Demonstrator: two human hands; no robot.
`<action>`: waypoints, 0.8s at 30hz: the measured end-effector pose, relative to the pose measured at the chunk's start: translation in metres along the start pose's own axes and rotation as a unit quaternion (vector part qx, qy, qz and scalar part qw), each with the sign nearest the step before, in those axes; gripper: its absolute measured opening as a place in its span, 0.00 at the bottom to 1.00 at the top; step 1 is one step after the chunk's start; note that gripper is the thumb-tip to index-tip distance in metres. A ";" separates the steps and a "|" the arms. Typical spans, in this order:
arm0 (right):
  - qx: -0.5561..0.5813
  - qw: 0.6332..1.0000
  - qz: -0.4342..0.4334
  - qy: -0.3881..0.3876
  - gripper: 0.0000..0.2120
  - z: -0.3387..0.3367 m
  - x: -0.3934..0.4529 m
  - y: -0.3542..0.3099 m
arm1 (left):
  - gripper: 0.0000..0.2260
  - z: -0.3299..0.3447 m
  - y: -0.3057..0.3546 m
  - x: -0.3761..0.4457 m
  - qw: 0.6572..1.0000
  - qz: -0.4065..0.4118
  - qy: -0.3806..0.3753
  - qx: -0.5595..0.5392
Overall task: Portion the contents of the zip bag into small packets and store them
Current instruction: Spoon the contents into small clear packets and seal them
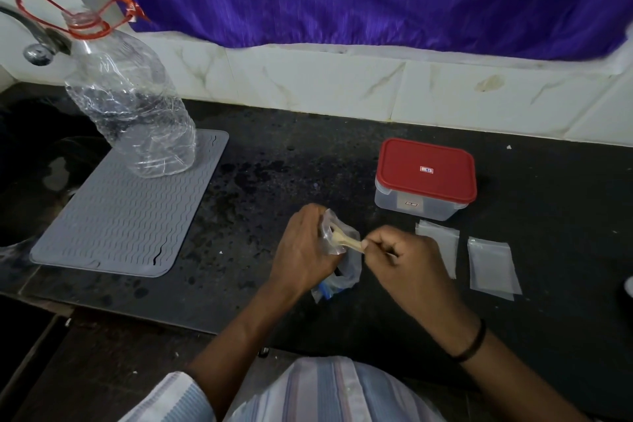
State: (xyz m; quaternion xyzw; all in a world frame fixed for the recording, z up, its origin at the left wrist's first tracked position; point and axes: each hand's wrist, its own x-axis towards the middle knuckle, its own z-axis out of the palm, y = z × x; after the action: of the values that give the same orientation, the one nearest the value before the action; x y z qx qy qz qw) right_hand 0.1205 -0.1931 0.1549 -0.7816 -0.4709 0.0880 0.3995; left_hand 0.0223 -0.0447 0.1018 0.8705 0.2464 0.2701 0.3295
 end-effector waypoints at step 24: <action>-0.206 0.975 0.077 -0.029 0.07 0.064 -0.008 0.048 | 0.17 0.011 -0.035 -0.002 0.906 -0.377 -0.023 -0.191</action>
State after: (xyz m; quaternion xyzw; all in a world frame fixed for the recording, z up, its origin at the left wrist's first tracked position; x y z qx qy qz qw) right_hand 0.1155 -0.1768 0.0765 -0.8782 -0.4285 0.0428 0.2080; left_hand 0.0191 -0.0276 0.0701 0.6391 0.4919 0.1481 0.5724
